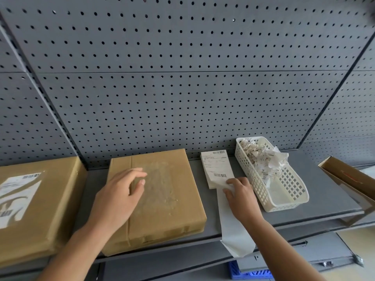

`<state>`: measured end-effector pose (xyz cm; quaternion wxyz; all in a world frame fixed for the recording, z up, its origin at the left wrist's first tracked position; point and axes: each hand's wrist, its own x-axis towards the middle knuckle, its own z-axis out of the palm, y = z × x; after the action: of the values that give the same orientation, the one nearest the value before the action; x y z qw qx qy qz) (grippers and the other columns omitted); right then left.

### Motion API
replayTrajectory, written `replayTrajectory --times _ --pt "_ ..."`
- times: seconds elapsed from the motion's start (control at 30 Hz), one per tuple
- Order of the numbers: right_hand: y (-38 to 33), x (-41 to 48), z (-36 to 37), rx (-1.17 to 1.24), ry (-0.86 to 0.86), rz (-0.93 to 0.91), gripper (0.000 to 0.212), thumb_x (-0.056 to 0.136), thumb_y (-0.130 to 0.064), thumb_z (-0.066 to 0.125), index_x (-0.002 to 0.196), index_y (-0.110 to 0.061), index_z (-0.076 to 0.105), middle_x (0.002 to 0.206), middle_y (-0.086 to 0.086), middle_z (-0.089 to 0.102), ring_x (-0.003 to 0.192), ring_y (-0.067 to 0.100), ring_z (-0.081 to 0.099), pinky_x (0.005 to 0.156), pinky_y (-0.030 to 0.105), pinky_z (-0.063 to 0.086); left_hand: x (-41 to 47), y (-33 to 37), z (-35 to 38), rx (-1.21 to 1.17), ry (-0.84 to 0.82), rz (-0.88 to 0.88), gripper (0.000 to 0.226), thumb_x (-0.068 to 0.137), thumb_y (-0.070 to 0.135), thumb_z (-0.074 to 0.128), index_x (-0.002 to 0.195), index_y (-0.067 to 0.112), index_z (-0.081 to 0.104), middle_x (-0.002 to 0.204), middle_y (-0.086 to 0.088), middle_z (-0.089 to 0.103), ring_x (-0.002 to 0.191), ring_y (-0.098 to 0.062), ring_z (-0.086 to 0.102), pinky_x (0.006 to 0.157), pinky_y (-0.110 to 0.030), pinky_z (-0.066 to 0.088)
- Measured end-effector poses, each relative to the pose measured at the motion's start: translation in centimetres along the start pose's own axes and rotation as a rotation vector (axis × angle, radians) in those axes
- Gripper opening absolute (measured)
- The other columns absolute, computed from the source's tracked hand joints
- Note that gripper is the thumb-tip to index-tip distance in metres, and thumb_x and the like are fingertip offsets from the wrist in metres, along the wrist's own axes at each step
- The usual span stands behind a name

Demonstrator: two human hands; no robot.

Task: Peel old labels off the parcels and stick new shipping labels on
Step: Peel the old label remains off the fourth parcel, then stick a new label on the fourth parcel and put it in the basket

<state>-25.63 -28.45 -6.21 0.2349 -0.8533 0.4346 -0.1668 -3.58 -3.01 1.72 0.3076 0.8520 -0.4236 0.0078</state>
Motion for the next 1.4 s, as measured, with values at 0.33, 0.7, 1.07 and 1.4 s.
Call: replayTrajectory --times 0.33,0.7,1.07,1.4 --pt "-3.2 -2.8 -5.4 0.125 0.245 -0.142 0.025 0.096 -0.030 0.062 0.118 -0.019 0.065 0.114 -0.010 0.053 0.104 0.015 0.055 0.088 0.029 0.044 0.6 8.8 3.9 -0.429 -0.220 0.062 0.028 0.099 0.049 0.054 0.114 0.033 0.070 0.106 0.028 0.069 0.102 0.015 0.059 0.086 -0.005 0.044" --pt "-3.2 -6.4 -6.7 0.140 0.321 -0.213 0.026 0.090 -0.027 0.069 0.115 -0.020 0.067 0.110 -0.013 0.051 0.105 0.013 0.054 0.084 0.024 0.042 1.8 14.0 8.3 -0.804 -0.348 -0.020 0.027 0.096 0.043 0.065 0.103 0.018 0.074 0.098 0.006 0.075 0.090 -0.010 0.068 0.088 -0.042 0.055" --pt "-3.2 -7.0 -8.5 -0.133 0.386 -0.262 0.034 0.092 -0.049 0.052 0.114 -0.031 0.069 0.110 -0.014 0.064 0.114 0.018 0.050 0.092 0.038 0.041 1.2 14.4 9.1 -0.952 -0.341 -0.056 0.013 0.099 0.019 0.064 0.105 0.013 0.074 0.101 -0.001 0.077 0.096 -0.018 0.072 0.090 -0.042 0.058" --pt "-4.3 -4.7 -9.2 -0.068 0.267 -0.495 0.015 0.095 -0.037 0.062 0.106 -0.031 0.070 0.103 -0.019 0.063 0.098 0.009 0.058 0.076 0.028 0.050 0.6 14.4 8.8 -0.968 -0.403 -0.020 0.018 0.100 0.016 0.062 0.108 0.017 0.077 0.101 0.001 0.078 0.100 -0.017 0.072 0.095 -0.035 0.057"
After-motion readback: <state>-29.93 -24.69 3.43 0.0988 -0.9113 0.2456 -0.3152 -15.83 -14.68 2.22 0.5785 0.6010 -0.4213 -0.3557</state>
